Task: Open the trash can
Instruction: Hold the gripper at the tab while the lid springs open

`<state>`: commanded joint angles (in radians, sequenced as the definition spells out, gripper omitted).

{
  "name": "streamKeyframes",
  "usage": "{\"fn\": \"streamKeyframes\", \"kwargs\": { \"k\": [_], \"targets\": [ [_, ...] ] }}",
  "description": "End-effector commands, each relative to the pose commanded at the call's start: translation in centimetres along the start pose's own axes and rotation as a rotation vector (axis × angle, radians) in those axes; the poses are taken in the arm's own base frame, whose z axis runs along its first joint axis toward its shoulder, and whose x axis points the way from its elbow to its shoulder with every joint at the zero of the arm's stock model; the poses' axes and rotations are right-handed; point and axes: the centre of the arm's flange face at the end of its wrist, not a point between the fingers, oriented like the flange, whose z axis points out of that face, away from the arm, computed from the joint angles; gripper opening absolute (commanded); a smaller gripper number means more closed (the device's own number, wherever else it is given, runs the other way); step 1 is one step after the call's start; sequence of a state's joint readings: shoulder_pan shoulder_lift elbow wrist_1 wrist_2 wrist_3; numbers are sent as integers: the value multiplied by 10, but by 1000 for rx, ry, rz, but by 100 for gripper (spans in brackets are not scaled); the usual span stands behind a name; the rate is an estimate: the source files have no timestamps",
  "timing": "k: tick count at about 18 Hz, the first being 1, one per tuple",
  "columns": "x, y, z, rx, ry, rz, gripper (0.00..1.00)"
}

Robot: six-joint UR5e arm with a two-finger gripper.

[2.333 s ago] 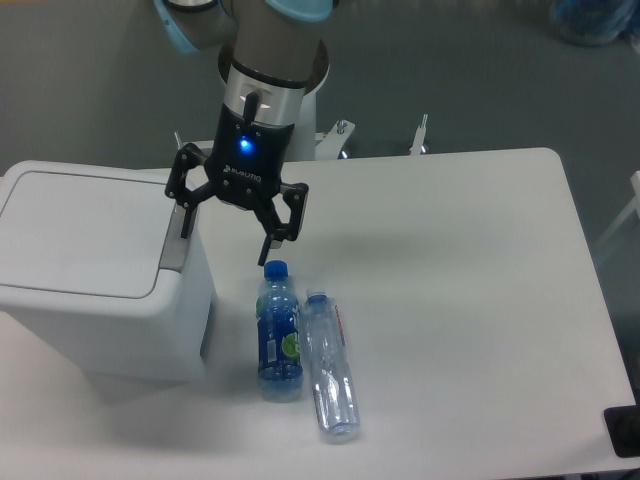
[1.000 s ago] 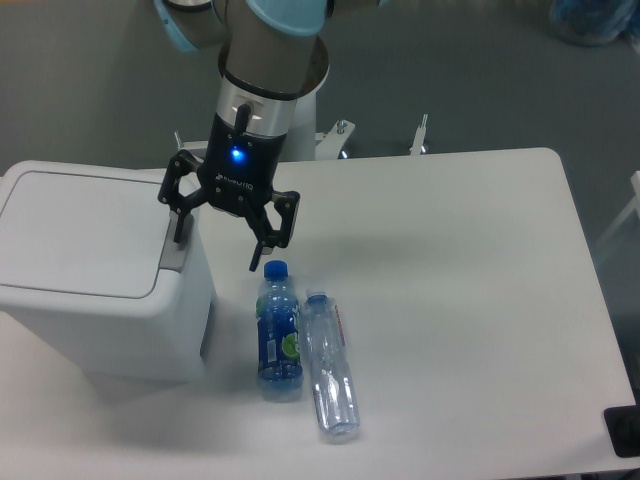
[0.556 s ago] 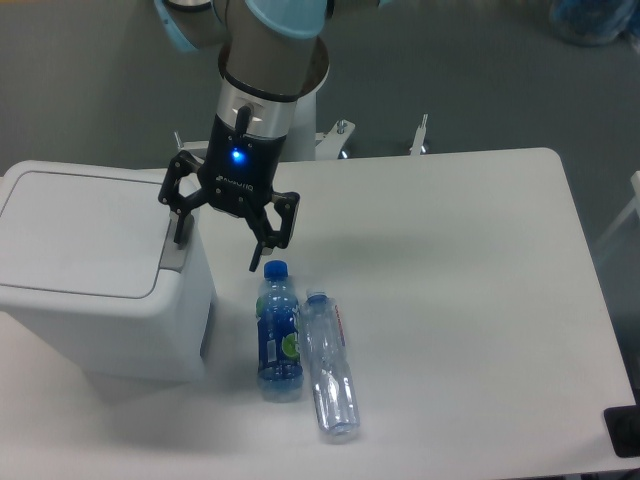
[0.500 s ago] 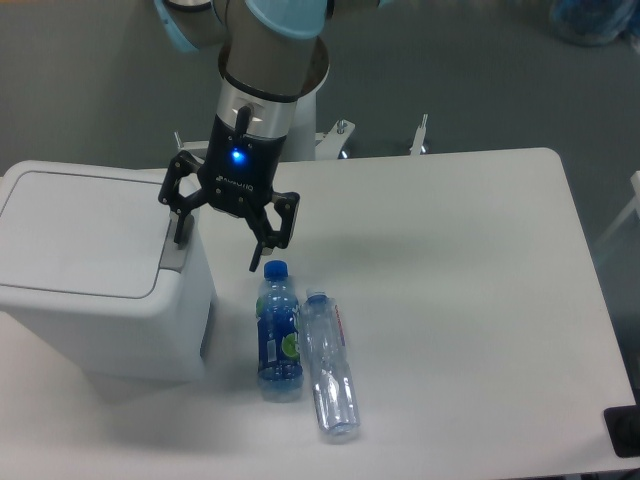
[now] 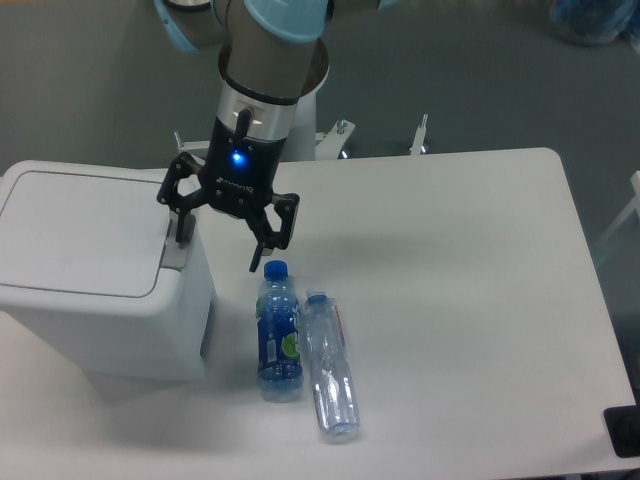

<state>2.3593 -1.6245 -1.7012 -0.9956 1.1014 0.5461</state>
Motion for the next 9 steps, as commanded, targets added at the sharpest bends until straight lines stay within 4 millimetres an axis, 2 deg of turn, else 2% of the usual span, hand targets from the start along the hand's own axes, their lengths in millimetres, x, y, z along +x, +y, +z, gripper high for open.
{"fn": "streamKeyframes", "kwargs": {
  "k": [4,7,9],
  "targets": [
    [1,-1,-3,4,-1,1,100],
    [3,-20,-29,51,-31,23,100],
    [-1,-26,-40,67,-50,26,100]
  ]
}}
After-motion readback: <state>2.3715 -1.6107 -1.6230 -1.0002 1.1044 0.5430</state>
